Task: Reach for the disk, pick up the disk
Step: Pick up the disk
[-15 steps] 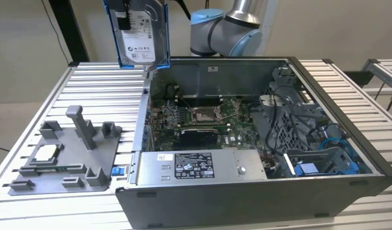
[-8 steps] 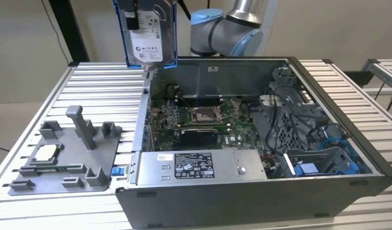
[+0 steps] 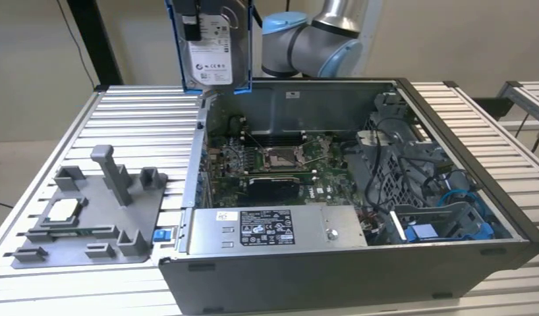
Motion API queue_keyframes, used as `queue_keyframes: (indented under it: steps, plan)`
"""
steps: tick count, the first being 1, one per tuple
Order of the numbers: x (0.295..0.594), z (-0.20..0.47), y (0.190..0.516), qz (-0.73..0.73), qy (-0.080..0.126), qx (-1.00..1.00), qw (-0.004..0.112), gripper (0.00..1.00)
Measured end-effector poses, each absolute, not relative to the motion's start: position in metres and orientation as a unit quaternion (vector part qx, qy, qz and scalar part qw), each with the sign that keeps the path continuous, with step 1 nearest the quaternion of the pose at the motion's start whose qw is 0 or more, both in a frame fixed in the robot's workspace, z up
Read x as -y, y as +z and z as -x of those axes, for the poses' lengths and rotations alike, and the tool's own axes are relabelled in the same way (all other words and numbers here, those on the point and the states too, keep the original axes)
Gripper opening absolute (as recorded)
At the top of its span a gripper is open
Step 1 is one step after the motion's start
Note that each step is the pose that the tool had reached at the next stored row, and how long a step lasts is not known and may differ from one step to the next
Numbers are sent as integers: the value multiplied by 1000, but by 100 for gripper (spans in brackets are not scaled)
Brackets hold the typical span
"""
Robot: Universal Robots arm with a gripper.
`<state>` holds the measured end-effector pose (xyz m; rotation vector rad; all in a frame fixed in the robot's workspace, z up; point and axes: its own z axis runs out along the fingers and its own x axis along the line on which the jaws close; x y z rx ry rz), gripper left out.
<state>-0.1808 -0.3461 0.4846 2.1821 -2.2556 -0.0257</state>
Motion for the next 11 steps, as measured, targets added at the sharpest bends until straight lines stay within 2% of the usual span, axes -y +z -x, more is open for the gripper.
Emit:
queue_keyframes:
  steps: [11]
  plan:
    - [346,165,485,-695,-8,719,2,0]
